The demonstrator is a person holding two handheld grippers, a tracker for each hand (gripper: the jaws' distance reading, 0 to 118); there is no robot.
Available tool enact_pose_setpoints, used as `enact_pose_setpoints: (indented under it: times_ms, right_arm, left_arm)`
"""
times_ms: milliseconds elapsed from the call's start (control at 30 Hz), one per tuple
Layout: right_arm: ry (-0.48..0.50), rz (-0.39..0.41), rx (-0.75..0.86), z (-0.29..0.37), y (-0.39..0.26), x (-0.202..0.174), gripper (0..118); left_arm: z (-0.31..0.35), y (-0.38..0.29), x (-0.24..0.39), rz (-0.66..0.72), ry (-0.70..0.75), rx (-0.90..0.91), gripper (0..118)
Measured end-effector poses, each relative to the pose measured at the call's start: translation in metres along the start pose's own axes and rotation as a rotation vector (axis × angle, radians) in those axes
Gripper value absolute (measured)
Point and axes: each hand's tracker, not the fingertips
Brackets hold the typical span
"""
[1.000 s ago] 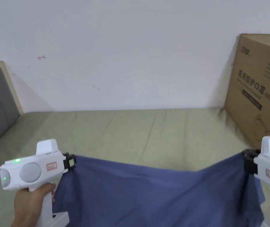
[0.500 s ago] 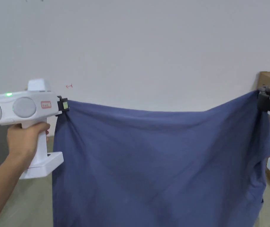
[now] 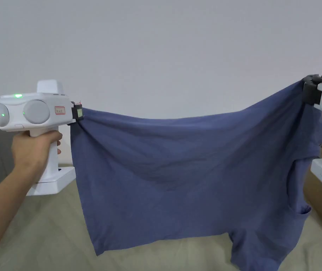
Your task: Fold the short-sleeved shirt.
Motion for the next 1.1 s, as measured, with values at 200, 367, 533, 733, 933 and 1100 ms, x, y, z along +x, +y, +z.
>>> enact_pose_setpoints:
  times_ms: [200,367,533,733,933,1100]
  right_arm:
    - [0.023,-0.003,-0.121,-0.021,-0.084,0.006,2]
    - [0.053,-0.108,-0.221,-0.019,-0.161,0.017,2]
    - [0.083,-0.182,-0.308,0.020,-0.228,0.015,2]
    - [0.122,-0.231,-0.425,0.096,-0.291,0.005,2]
    - [0.157,-0.295,-0.510,0.179,-0.335,-0.008,2]
    - [0.160,-0.323,-0.575,0.235,-0.363,-0.006,2]
  left_arm:
    - [-0.042,-0.076,0.003,-0.003,-0.023,-0.099,2]
    - [-0.054,-0.144,0.003,-0.011,-0.039,-0.181,2]
    - [-0.035,-0.214,-0.006,0.009,-0.076,-0.260,2]
    - [0.009,-0.295,-0.025,0.012,-0.085,-0.385,2]
    - [0.072,-0.361,-0.040,0.042,-0.060,-0.510,2]
    - [0.124,-0.407,-0.055,0.068,-0.033,-0.579,2]
